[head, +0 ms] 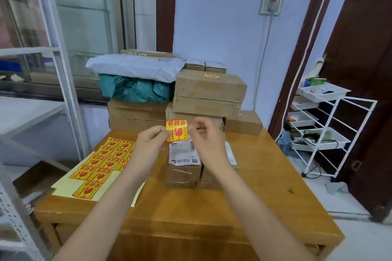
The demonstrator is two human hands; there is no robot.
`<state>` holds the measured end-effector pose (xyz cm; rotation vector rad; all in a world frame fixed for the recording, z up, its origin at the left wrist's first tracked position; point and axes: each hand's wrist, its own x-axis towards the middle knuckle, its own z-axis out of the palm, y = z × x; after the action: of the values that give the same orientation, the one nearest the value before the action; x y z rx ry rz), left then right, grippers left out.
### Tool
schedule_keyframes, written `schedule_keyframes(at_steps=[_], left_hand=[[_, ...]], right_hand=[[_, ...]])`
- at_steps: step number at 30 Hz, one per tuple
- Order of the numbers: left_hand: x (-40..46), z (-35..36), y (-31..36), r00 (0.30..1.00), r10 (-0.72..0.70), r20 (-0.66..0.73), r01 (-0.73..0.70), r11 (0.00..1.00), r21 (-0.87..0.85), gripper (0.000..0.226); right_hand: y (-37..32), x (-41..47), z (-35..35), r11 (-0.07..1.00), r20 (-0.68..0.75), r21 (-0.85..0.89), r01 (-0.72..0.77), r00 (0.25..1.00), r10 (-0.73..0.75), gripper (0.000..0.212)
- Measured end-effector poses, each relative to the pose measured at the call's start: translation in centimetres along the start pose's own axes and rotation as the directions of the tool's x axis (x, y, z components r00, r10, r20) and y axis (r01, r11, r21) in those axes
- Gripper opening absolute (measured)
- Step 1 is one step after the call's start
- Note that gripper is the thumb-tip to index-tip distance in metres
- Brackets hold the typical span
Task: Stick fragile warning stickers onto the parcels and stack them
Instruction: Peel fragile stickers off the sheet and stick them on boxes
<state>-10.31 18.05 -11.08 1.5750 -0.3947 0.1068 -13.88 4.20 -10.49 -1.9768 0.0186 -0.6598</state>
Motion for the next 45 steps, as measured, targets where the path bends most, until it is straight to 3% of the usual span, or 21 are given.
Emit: schedule_keyframes(at_steps=[2,7,10,16,19,34,40,45], left_hand=[[0.6,0.7,0.1,0.998,0.015,0.066,-0.018,0.999,0.046,0.027],[2.4,1.1,0.0,0.996,-0.001,0.089,-0.013,0.987,0.158,0.032],[3.1,0.9,-0.8,0.996,0.011,0.084,-0.038,0.945,0.326,0.037],[3.2,0.7,-2.1,0.992,0.003,0.128,-0.073,0.840,0.538,0.032],[2.9,0.7,-2.5,0.993,-0.009,0.119,-0.059,0.832,0.552,0.028],[2.9,0.5,-4.3,0.992,0.044,0.122,-0.108,0.800,0.591,0.017],[2.8,1.0,-4.7,0.995,0.052,0.083,-0.092,0.805,0.586,0.021],[2.9,1.2,-5.0,0.997,0.045,0.065,-0.074,0.819,0.569,0.021]], right_hand=[[0.2,1.0,-0.9,0.999,0.043,-0.037,0.012,0.999,-0.011,0.013],[0.4,3.2,-1.5,0.987,0.153,-0.159,0.020,0.988,0.005,0.026],[0.9,3.9,-1.5,0.976,0.210,-0.217,0.002,0.977,0.045,0.039],[3.2,3.9,-0.9,0.954,0.289,-0.298,-0.027,0.950,0.117,0.037],[3.9,4.0,-0.6,0.947,0.319,-0.321,-0.012,0.940,0.120,0.046],[4.8,3.1,0.3,0.836,0.308,-0.539,0.106,0.948,0.079,0.025],[4.8,2.8,0.3,0.826,0.313,-0.550,0.121,0.947,0.070,0.022],[4.9,2.9,0.5,0.823,0.318,-0.556,0.113,0.944,0.086,0.032]])
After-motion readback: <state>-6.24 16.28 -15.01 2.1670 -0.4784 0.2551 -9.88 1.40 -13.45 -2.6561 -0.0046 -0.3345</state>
